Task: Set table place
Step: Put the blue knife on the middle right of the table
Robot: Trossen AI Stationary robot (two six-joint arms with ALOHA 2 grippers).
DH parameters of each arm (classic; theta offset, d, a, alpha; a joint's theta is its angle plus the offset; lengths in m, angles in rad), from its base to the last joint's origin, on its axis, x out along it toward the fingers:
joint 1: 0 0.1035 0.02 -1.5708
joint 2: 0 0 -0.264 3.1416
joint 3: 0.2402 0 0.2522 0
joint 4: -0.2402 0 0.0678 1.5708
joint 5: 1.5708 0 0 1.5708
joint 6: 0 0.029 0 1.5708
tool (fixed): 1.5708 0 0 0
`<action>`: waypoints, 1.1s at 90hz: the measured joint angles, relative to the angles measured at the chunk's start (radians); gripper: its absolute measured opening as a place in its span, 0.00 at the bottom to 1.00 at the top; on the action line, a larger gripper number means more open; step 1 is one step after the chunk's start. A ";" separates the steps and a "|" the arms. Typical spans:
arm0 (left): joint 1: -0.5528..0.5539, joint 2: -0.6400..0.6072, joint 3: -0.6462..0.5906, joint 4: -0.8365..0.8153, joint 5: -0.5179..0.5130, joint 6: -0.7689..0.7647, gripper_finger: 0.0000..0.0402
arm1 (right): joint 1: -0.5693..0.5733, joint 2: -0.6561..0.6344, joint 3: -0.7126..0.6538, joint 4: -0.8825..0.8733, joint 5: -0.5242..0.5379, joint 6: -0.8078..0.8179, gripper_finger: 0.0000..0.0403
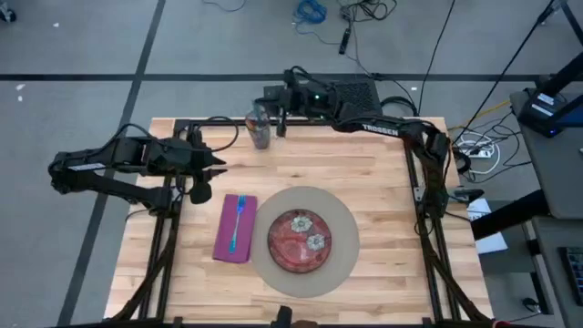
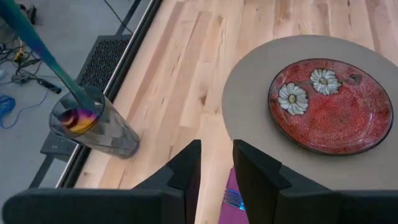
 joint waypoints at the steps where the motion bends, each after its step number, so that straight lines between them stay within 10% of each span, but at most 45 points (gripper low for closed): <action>1: 0.000 0.000 -0.001 -0.001 0.000 0.000 0.20 | 0.000 -0.003 0.000 -0.003 0.000 -0.002 0.00; 99: 0.000 0.000 -0.102 0.048 0.000 0.008 0.20 | 0.215 -0.317 0.002 -0.752 0.257 -0.085 0.00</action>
